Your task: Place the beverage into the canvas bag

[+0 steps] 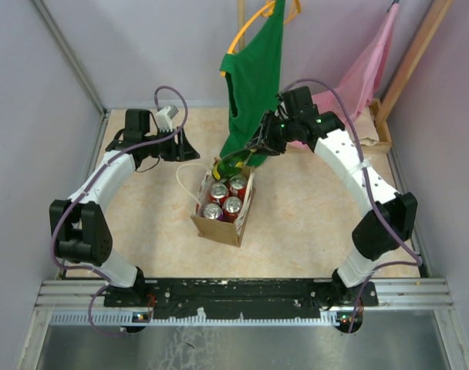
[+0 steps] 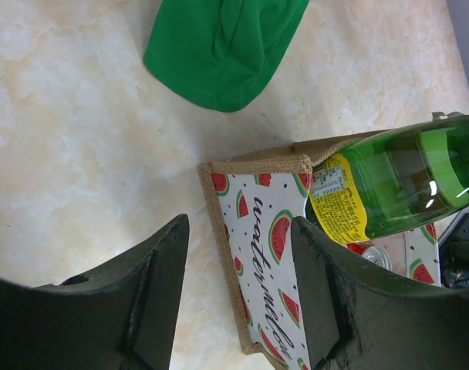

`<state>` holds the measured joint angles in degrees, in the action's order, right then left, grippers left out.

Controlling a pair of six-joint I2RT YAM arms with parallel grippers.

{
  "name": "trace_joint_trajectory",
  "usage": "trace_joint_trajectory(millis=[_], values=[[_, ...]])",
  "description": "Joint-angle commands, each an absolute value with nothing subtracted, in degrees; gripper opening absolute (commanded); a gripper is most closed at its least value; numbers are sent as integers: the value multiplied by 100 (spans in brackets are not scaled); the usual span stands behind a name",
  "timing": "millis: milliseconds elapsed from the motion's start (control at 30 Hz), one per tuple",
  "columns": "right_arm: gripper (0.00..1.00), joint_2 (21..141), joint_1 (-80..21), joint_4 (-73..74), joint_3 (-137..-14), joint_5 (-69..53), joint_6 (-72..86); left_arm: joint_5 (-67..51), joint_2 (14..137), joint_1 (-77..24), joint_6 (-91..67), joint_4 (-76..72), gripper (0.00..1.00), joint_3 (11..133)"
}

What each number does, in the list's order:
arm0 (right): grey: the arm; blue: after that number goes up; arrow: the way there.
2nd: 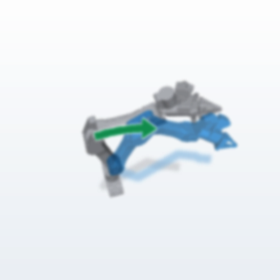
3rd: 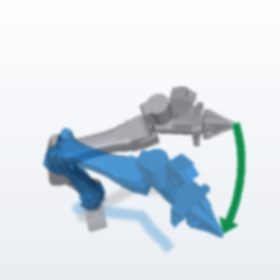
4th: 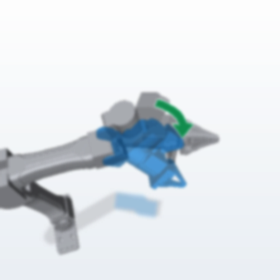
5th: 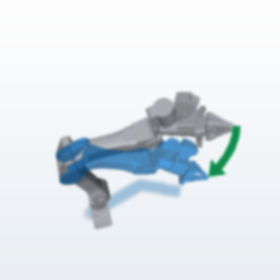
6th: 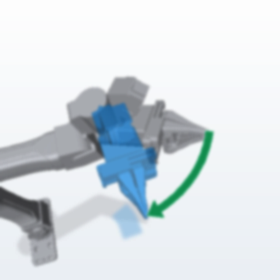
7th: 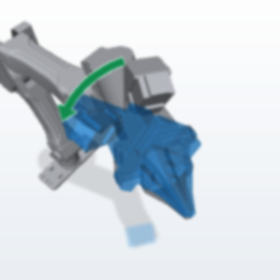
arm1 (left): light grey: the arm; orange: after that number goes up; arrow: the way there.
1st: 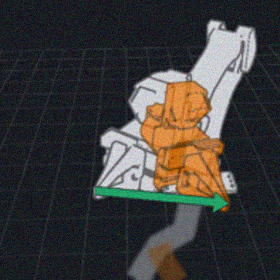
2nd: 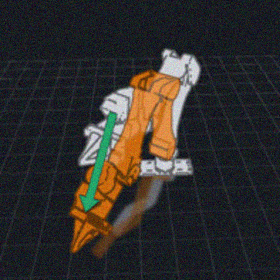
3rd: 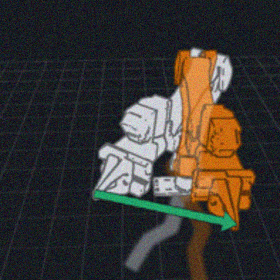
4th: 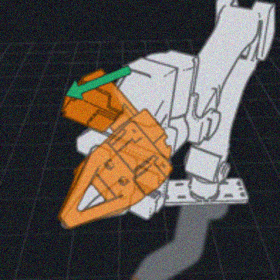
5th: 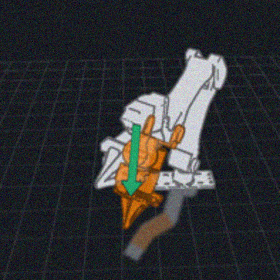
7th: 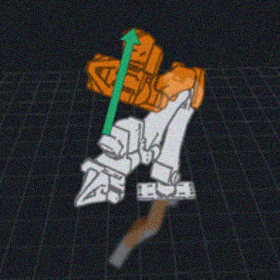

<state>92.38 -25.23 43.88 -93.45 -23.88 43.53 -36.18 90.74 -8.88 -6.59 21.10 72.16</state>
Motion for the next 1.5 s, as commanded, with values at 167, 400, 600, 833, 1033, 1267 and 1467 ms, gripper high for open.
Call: trace_joint_trajectory(millis=[167, 400, 600, 833, 1033, 1267, 1467], values=[[0, 10104, -2910, 5014, -11279, -2144, 3538, -3612, 8984, -905, -607, 2118, 62, 7263], [0, 10637, -3246, 5779, -12260, -1631, 3004, -3617, 8982, -905, -617, 2109, 62, 7242], [0, 10863, -3479, 6101, -12714, -1298, 2693, -3621, 9008, -905, -615, 2105, 62, 7270], [0, 11202, -3808, 6482, -13275, -1032, 2308, -3617, 8985, -905, -628, 2150, 62, 7259], [0, 11450, -4037, 6567, -13520, -864, 2090, -3606, 8924, -905, -607, 2165, 62, 7202], [0, 11741, -4229, 6788, -13915, -659, 1853, -3600, 8915, -905, -588, 2158, 62, 7176], [0, 11873, -4325, 6865, -13978, -589, 1738, -3607, 8946, -905, -598, 2127, 62, 7198]])
